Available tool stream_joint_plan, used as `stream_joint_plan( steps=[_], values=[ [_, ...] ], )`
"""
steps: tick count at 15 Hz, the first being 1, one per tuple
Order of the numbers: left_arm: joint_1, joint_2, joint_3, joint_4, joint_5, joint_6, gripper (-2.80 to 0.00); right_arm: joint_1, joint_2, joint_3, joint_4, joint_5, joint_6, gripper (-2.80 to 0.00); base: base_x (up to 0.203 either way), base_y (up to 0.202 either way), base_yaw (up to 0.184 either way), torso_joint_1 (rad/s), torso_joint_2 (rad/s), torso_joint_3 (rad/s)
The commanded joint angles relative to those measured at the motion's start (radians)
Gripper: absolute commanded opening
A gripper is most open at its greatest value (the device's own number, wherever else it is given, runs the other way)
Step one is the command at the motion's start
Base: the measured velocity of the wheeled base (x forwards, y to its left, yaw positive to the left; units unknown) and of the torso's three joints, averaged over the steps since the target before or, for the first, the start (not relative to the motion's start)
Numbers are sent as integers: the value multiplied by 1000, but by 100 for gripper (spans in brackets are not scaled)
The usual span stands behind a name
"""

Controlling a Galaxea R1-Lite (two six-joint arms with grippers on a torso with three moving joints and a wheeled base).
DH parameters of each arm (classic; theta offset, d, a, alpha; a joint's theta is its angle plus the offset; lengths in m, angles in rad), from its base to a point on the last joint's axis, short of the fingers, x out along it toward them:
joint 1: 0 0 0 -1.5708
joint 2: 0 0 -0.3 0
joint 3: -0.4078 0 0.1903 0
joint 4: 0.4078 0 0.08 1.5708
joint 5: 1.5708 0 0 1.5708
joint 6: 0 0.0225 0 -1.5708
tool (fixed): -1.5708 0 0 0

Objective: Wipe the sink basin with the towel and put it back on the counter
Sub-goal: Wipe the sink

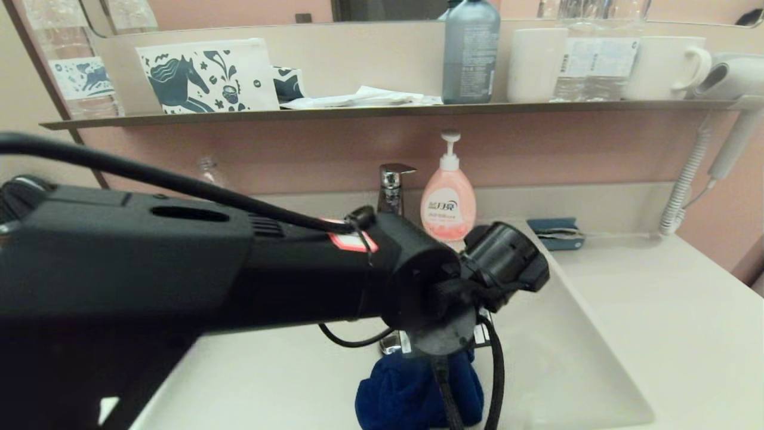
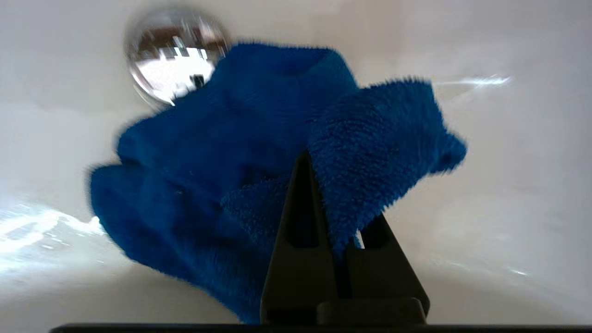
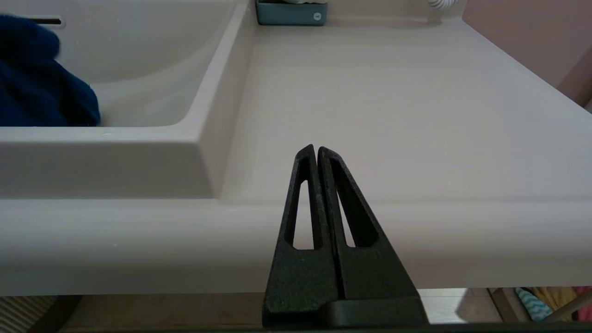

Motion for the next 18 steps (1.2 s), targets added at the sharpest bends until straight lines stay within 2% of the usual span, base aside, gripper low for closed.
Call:
stream_joint_plan(
  steps=[1,6,9,12,13,15,18],
  values=[
    [-43,89,-2,5,6,-24,-280,0,0,0,0,0,-1,-280,0,0,0,0,0,0],
    [-57,178,-7,4,26,-33,-280,0,0,0,0,0,-1,-280,0,0,0,0,0,0],
    [-48,187,-12,80,-18,-8,-280,0,0,0,0,0,-1,-280,0,0,0,0,0,0],
    [-9,202,-22,161,-30,-4,-280,0,0,0,0,0,-1,-280,0,0,0,0,0,0],
    [11,200,-6,183,-33,1,-280,0,0,0,0,0,-1,-280,0,0,0,0,0,0],
    [46,173,29,210,-45,60,-280,0,0,0,0,0,-1,-280,0,0,0,0,0,0],
    [77,136,111,222,-51,71,-280,0,0,0,0,0,-1,-280,0,0,0,0,0,0]
  ],
)
